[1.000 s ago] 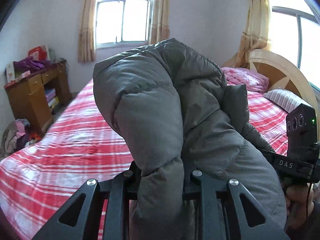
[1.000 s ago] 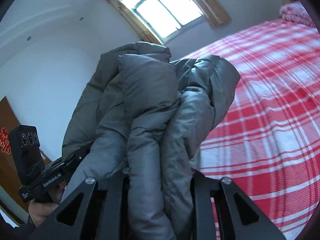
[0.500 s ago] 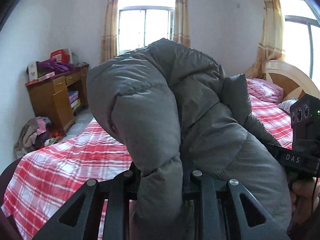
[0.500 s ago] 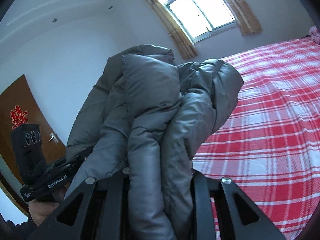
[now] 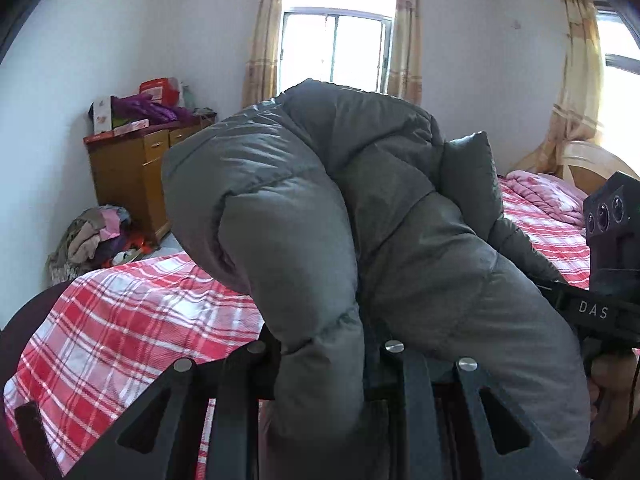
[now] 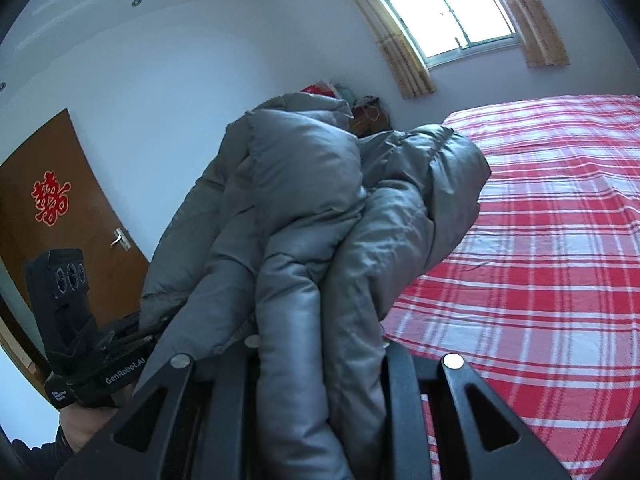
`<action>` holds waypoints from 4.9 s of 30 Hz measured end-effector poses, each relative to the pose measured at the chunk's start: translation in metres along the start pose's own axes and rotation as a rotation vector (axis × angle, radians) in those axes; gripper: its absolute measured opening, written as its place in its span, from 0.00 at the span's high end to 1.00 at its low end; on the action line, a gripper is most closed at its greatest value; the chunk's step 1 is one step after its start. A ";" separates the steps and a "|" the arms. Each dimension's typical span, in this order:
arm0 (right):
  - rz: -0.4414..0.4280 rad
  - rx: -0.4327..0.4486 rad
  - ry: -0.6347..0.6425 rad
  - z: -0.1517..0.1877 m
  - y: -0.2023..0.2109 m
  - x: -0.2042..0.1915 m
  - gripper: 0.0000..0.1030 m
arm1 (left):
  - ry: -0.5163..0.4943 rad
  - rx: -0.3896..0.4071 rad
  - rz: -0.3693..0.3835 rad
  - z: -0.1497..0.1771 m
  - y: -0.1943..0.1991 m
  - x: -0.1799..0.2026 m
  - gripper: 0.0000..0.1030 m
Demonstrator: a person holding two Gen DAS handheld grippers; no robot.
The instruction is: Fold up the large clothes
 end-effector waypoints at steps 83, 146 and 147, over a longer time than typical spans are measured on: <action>0.335 -0.250 -0.047 0.034 -0.091 -0.003 0.23 | 0.262 -0.098 -0.162 0.051 0.011 -0.076 0.07; 0.342 0.089 0.159 0.029 0.074 -0.150 0.07 | 0.205 0.149 -0.160 0.029 0.148 -0.039 0.07; 0.342 0.088 0.159 0.030 0.074 -0.150 0.07 | 0.205 0.147 -0.161 0.029 0.148 -0.039 0.07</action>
Point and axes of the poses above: each gripper's, at about its wrist camera, not at the fingertips, and y roughly against the way its jaws point, x to its right, z to its underside, the point moved 6 cm from there along -y, roughly the way its jaws point, and after that the axes turned 13 degrees about -x, right-handed, at the moved point
